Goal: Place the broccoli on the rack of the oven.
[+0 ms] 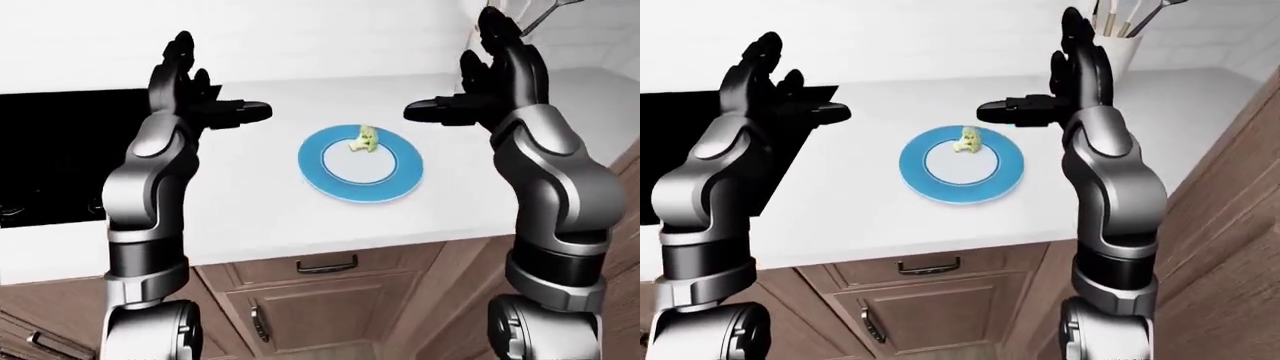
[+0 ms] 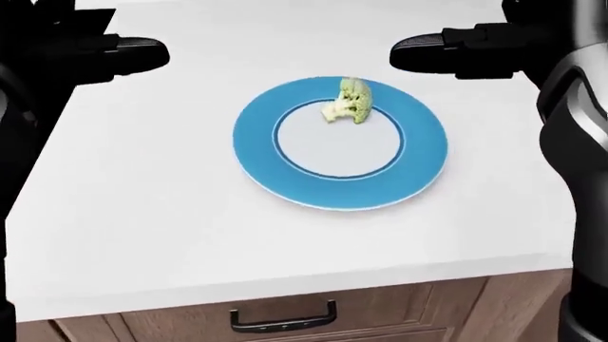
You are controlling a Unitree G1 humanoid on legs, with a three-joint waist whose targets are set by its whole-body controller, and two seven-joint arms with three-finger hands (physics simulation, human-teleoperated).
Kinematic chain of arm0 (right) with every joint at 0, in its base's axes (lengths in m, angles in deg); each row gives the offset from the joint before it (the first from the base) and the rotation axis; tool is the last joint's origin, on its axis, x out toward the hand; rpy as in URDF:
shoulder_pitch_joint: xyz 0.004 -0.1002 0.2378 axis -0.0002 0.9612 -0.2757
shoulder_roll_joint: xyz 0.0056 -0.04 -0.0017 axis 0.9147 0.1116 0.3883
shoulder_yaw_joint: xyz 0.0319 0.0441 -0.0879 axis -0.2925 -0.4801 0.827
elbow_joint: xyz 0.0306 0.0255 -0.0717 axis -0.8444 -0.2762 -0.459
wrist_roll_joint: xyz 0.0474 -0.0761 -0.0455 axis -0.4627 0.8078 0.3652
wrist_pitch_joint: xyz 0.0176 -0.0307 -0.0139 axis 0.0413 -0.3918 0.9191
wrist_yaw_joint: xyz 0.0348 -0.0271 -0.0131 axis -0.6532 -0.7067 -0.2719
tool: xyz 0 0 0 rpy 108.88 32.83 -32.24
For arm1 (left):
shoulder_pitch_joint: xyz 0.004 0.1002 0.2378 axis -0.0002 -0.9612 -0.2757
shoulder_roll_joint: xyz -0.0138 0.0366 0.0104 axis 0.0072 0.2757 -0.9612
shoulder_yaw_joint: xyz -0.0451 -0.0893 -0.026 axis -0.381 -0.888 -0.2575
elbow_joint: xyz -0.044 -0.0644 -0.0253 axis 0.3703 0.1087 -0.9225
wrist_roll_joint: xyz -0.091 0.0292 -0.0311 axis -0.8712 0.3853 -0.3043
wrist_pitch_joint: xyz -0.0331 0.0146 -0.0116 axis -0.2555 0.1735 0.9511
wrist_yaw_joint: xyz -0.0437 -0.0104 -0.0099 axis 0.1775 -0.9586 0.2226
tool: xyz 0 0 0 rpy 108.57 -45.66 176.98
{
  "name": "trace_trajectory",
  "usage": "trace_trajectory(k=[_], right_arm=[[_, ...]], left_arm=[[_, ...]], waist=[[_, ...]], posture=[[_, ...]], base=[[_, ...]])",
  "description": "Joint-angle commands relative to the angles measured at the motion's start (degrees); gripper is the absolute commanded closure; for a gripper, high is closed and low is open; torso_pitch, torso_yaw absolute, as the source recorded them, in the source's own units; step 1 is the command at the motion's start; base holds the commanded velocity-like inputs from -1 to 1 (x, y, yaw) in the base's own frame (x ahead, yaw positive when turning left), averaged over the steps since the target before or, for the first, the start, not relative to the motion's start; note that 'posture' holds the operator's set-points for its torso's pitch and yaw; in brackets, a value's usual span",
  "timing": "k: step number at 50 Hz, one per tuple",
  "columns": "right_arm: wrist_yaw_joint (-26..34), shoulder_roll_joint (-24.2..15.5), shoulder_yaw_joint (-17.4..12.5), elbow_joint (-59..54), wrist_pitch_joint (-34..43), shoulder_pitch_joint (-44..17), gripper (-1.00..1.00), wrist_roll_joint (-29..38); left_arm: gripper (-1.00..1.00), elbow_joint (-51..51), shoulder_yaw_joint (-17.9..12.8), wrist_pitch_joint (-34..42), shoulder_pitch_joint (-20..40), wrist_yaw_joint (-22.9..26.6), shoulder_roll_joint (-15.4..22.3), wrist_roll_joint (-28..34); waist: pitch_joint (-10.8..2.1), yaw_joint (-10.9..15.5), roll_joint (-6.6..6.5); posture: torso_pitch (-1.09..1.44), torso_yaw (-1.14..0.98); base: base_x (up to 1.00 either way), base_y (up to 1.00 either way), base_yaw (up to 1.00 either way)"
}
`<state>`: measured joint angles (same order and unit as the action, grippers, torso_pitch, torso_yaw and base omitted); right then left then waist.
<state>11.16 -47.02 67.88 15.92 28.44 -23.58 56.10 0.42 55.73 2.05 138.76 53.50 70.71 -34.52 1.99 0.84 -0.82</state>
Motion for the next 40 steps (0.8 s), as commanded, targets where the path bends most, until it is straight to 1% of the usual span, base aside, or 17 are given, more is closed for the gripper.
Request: trace_trajectory(k=[1,3,5,6,7,8,9,16,18,19,21,23,25,36,38,39,40], right_arm=[[-0.17,-0.74,-0.7,1.47,-1.9,-1.64,-1.0,0.35],[-0.2,-0.7,-0.83,1.58,-1.98,-1.7,-1.0,0.26],[-0.31,-0.73,-0.9,1.73,-1.93,-1.76,-1.0,0.17],[-0.27,-0.78,-1.0,1.69,-2.06,-1.67,-1.0,0.11],[-0.27,-0.82,-1.03,1.65,-2.13,-1.61,-1.0,0.07],[-0.3,-0.81,-0.98,1.55,-2.18,-1.61,-1.0,0.07],[-0.32,-0.79,-0.97,1.44,-2.34,-1.62,-1.0,0.06],[-0.47,-0.81,-0.88,1.2,-2.7,-1.6,-1.0,0.04],[-0.67,-0.84,-0.88,1.21,-2.37,-1.76,-1.0,0.08],[-0.79,-0.82,-0.94,1.2,-2.23,-1.82,-1.0,0.05],[-0.99,-0.83,-1.01,1.07,-2.23,-1.86,-1.0,0.04],[-1.19,-0.86,-0.79,1.23,-1.84,-2.06,-1.0,0.11],[-1.14,-0.87,-0.66,1.06,-1.84,-2.1,-1.0,0.24],[-1.35,-0.79,-0.66,0.58,-1.92,-2.45,-1.0,0.62],[-1.19,-0.67,-0.62,0.27,-2.4,-2.28,-1.0,0.67],[-1.24,-0.67,-0.68,0.33,-2.31,-2.44,-1.0,0.64],[-1.34,-0.69,-0.8,0.44,-2.23,-2.45,-1.0,0.59]], left_arm=[[-1.0,1.88,-0.08,-1.84,2.07,0.34,0.34,-0.32],[-1.0,1.94,-0.09,-1.74,2.16,0.22,0.35,-0.33],[-1.0,1.82,0.03,-1.9,2.11,0.28,0.31,-0.25],[-1.0,1.84,0.03,-1.9,2.12,0.28,0.29,-0.25],[-1.0,1.78,0.05,-1.94,2.09,0.26,0.26,-0.21],[-1.0,1.65,0.08,-2.07,2.1,0.29,0.23,-0.16],[-1.0,1.39,0.1,-2.39,2.05,0.41,0.22,-0.09],[-1.0,1.63,0.03,-2.18,2.05,0.3,0.2,-0.18],[-1.0,2.0,0.0,-1.9,2.03,0.25,0.22,-0.26],[-1.0,2.03,-0.01,-1.9,1.98,0.24,0.22,-0.28],[-1.0,2.19,-0.01,-1.73,2.02,0.2,0.24,-0.33],[-1.0,2.44,-0.06,-1.52,2.03,0.15,0.26,-0.43],[-1.0,2.44,-0.06,-1.48,2.04,0.09,0.27,-0.43],[-1.0,1.56,0.1,-2.27,2.0,0.4,0.17,-0.19],[-1.0,1.57,0.13,-2.18,2.07,0.36,0.14,-0.14],[-1.0,1.76,0.11,-2.14,1.97,0.38,0.13,-0.16],[-1.0,1.87,0.13,-2.06,1.93,0.33,0.11,-0.13]], waist=[[-1.04,-0.2,-0.22],[-1.16,0.11,1.5],[-1.94,0.35,4.51],[-2.52,0.62,4.47],[-1.42,-0.12,3.87],[-0.92,0.11,4.54],[-1.03,-0.2,4.11],[-0.46,-0.8,0.11],[-0.52,-1.31,-1.68],[-1.27,-1.58,-2.04],[-1.11,-1.85,-0.85],[-1.49,-1.82,-0.5],[-1.1,-1.9,-0.1],[-0.8,-1.19,0.77],[-1.87,-0.68,0.64],[-1.77,-0.66,0.8],[-0.95,-0.87,0.8]], posture=[[0.0,0.0],[0.0,0.0],[0.0,0.0],[0.0,0.0],[0.0,0.0],[0.0,0.0],[0.0,0.0],[0.0,0.0],[0.0,0.0],[0.0,0.0],[0.0,0.0],[0.0,0.0],[0.0,0.0],[0.0,0.0],[0.0,0.0],[0.0,0.0],[0.0,0.0]], base=[[0.21,-0.1,0.0],[0.21,-0.12,0.0],[0.21,-0.14,0.0],[0.22,-0.14,0.0],[0.21,-0.15,0.0],[0.21,-0.14,0.0],[0.22,-0.14,0.0],[0.21,-0.14,0.0],[0.08,-0.04,0.0],[0.0,0.0,0.0],[0.0,0.0,0.0],[0.0,0.0,0.0],[0.0,0.0,0.0],[0.0,0.0,0.0],[-0.2,0.0,0.0],[0.0,0.0,0.0],[0.0,0.0,0.0]])
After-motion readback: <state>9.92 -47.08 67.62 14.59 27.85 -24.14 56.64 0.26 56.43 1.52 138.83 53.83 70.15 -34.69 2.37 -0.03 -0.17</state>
